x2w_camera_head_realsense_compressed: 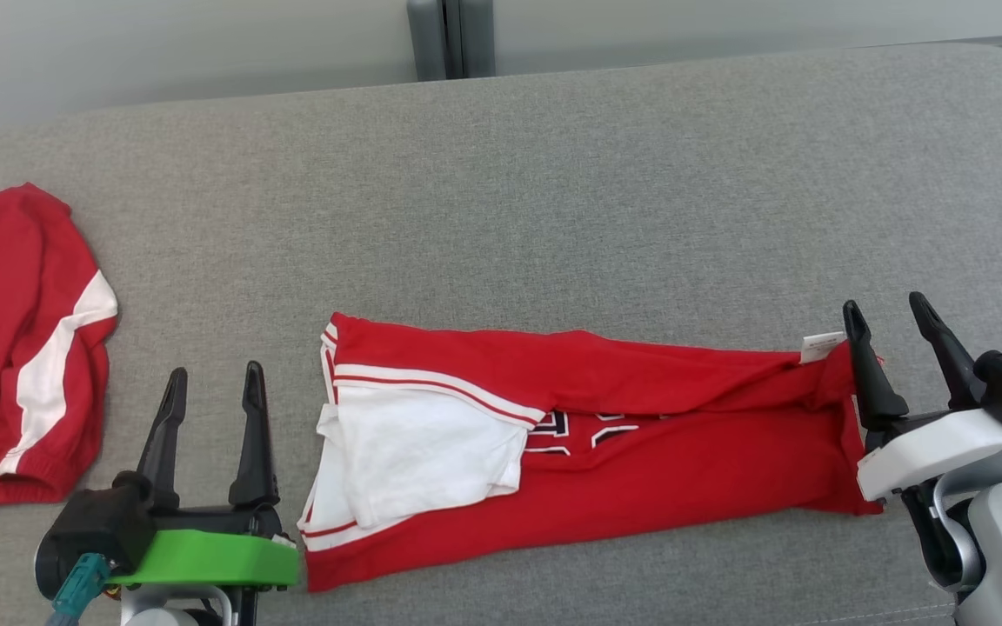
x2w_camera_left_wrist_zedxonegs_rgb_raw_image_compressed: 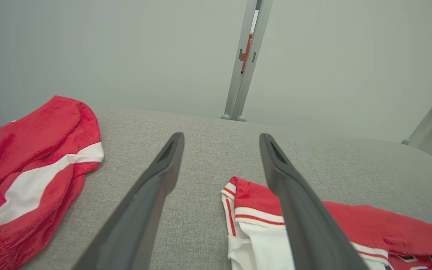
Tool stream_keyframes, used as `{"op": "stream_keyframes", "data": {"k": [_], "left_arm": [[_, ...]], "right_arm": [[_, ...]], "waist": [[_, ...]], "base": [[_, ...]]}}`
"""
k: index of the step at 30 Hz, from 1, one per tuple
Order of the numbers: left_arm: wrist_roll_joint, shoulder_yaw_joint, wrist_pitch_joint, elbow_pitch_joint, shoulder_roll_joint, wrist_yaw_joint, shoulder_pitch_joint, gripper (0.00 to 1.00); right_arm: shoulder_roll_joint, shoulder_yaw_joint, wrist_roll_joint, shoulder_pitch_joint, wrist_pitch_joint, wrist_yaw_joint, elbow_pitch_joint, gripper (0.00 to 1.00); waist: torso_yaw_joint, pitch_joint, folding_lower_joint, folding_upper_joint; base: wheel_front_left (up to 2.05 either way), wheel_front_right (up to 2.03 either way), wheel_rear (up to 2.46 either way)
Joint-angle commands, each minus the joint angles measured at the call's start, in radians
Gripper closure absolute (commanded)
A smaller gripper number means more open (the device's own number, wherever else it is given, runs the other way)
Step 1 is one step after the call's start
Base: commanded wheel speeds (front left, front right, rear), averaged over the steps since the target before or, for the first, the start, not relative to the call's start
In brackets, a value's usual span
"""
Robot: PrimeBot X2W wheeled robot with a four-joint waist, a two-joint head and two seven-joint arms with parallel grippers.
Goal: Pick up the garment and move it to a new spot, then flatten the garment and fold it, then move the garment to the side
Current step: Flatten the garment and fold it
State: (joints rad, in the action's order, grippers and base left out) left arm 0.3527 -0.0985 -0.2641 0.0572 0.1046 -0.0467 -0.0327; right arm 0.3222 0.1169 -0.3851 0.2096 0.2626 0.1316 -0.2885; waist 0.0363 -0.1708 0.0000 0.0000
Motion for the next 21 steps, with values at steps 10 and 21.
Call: {"op": "stream_keyframes", "data": {"k": [10, 21], "left_arm": [[-0.135, 0.093, 0.000, 0.016, -0.045, -0.041, 0.017, 0.00], [-0.156, 0.119, 0.000, 0.047, -0.054, -0.058, 0.037, 0.00]], "right_arm": [[-0.031, 0.022, -0.024, 0.061, 0.003, -0.002, -0.303, 0.00], [-0.074, 0.131, -0.141, 0.013, -0.015, -0.002, -0.473, 0.00]], "waist": [[-0.028, 0.014, 0.0000, 0.0000], [-0.032, 0.044, 0.0000, 0.0000]], "base": [[0.00, 0.00, 0.00], [0.00, 0.00, 0.00]]}}
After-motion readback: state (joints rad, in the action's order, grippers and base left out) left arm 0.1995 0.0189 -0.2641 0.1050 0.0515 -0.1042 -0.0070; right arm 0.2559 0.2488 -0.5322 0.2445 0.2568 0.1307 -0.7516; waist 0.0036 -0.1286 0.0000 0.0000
